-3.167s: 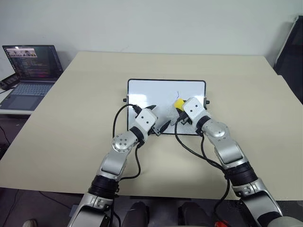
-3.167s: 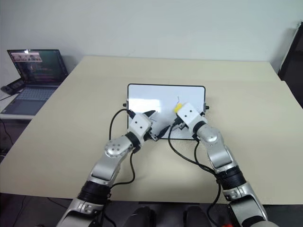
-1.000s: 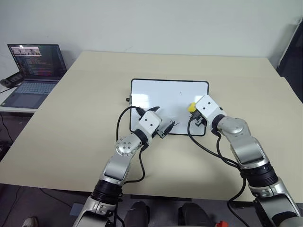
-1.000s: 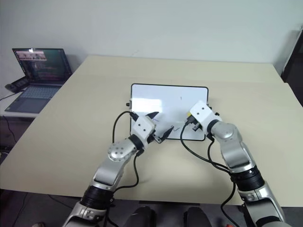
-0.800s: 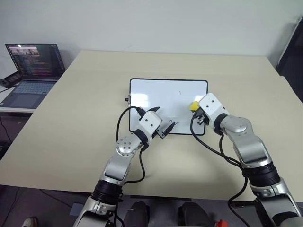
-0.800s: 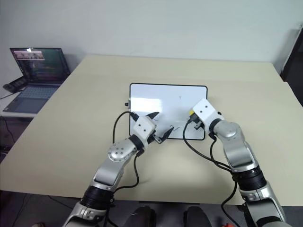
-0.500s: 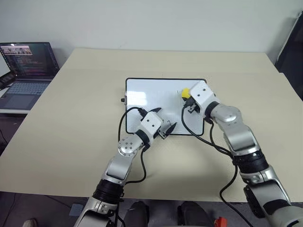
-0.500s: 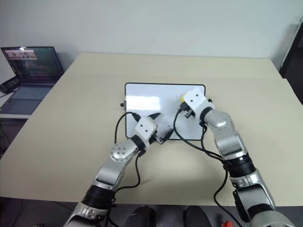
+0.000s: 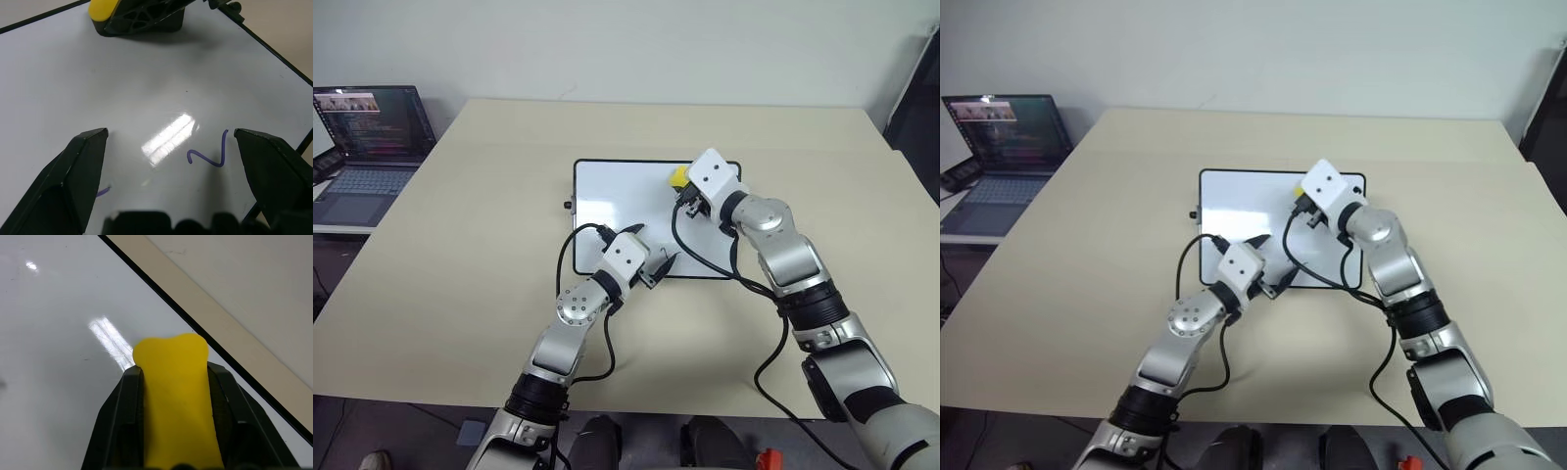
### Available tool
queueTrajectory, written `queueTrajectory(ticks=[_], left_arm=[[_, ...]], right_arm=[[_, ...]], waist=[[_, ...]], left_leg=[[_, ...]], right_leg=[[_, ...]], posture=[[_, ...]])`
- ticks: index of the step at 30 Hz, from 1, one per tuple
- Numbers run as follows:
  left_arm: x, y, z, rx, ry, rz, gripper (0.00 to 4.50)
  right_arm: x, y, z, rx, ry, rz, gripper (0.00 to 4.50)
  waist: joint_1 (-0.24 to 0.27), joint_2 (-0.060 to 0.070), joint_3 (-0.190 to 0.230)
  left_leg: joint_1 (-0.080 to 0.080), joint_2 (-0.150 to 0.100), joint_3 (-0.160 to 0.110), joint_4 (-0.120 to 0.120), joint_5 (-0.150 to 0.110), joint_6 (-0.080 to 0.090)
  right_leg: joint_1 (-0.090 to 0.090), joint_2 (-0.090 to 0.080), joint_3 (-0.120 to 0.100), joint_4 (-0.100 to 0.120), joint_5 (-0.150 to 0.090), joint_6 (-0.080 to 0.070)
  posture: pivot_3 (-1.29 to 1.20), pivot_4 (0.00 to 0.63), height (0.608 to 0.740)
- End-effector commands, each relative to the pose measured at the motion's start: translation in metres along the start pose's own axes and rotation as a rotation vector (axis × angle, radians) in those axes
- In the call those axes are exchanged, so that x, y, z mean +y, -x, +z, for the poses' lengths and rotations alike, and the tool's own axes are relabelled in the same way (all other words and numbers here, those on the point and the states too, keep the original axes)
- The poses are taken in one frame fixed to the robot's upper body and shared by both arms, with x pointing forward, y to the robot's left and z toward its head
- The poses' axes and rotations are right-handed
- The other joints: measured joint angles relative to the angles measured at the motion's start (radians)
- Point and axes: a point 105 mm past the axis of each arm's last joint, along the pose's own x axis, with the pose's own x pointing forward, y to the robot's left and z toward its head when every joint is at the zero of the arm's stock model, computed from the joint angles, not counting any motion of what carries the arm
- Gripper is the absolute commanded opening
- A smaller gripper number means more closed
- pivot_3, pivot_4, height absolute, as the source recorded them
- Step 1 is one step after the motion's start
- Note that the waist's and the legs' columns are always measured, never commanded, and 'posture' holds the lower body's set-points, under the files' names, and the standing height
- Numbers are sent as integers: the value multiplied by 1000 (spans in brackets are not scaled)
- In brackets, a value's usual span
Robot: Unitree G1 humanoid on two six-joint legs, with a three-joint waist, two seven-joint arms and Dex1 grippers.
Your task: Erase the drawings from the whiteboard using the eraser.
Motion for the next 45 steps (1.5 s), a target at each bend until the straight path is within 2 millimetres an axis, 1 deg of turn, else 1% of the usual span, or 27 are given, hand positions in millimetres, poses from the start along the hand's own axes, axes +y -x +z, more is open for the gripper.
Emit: queueTrajectory(ticks=[1, 4, 7, 9, 12, 14, 18, 21, 24, 26, 31, 34, 36, 41, 43, 45], left_arm=[[2, 0, 16, -52, -20, 19, 4500], [3, 1, 16, -51, -19, 22, 4500], [4, 1, 16, -51, -20, 23, 4500], [5, 2, 16, -50, -22, 23, 4500], [5, 5, 15, -48, -22, 23, 4500], [5, 7, 15, -45, -22, 22, 4500], [4, 16, 11, -29, -19, 22, 4500], [5, 24, 11, -28, -3, 34, 4500], [4, 39, 7, -11, 22, 54, 4500], [5, 50, 4, 3, 53, 80, 4500], [-1, 75, -4, 34, 93, 125, 4500], [-2, 85, -8, 52, 96, 145, 4500], [0, 89, -8, 47, 97, 162, 4500], [1, 91, -5, -8, 113, 177, 4500], [-1, 91, -9, 1, 111, 172, 4500], [-2, 92, -12, 6, 109, 169, 4500]], right_arm=[[4, 15, -45, 191, -54, 24, 1363], [4, 28, -58, 242, -97, 18, 1363], [2, 40, -67, 277, -107, 16, 1363], [0, 45, -71, 291, -104, 12, 1363], [-4, 53, -77, 311, -101, -4, 1363], [-6, 56, -78, 307, -104, -9, 1363], [-4, 57, -64, 217, -106, -13, 1363], [4, 58, -54, 149, -89, 19, 1363], [15, 58, -45, 71, -56, 54, 1363], [19, 59, -47, 53, -37, 63, 1363], [17, 60, -50, 29, -43, 55, 1363], [15, 59, -47, 9, -43, 44, 1363], [16, 58, -42, -16, -26, 49, 1363], [30, 58, -23, -110, -21, 113, 1363], [40, 59, -17, -146, -4, 157, 1363], [45, 60, -15, -164, 4, 179, 1363]], waist=[[6, 0, -1], [8, -1, -2], [9, -1, -2], [9, -1, -2], [9, -1, -2], [8, -1, -2], [7, -1, -2], [6, -1, -2], [4, -1, -2], [1, -1, -1], [-1, 0, -1], [0, 0, -1], [0, 0, 0], [0, 0, 0], [1, 0, 0], [1, 0, 0]], left_leg=[[0, 0, 0, 0, 0, 0], [0, 0, -2, 2, 0, 1], [2, -1, -3, 3, -1, 2], [4, -1, -4, 5, -2, 4], [12, -1, -4, 5, -2, 4], [13, -1, -4, 5, -2, 4], [12, -1, -4, 5, -2, 4], [11, -1, -4, 5, -2, 4], [11, -1, -4, 2, -2, 4], [11, -1, -4, -1, -2, 4], [9, 1, 0, -4, -2, 4], [9, 1, 0, -4, -2, 4], [9, 1, -1, -4, -2, 4], [9, 1, 0, -4, -2, 4], [8, 1, 0, -4, -2, 4], [8, 1, 0, -4, -2, 4]], right_leg=[[0, 0, 0, 0, 0, 0], [2, 0, 0, 0, 0, 0], [4, 0, 0, 1, 0, 0], [7, 0, 0, 2, 0, 0], [15, 0, 0, 1, 0, 0], [16, 0, 0, 1, 0, 1], [16, 0, 0, 1, 0, 1], [15, 0, 0, 0, 0, 1], [15, 0, 0, -3, 1, 1], [14, 0, 1, -6, 1, 1], [10, 0, 1, -8, 0, 1], [10, 0, 2, -7, 1, 1], [11, 0, 2, -7, 1, 1], [10, 0, 1, -7, 0, 1], [10, 0, 1, -8, 0, 1], [10, 0, 1, -8, 0, 1]], posture=[[0, 150, 740], [0, 150, 740], [0, 150, 740], [0, 150, 740], [0, 150, 740], [0, 150, 740], [0, 150, 740], [0, 150, 740], [0, 150, 740], [0, 150, 740], [0, 150, 740], [0, 150, 740], [0, 150, 740], [0, 150, 740], [0, 150, 740], [0, 150, 740]])
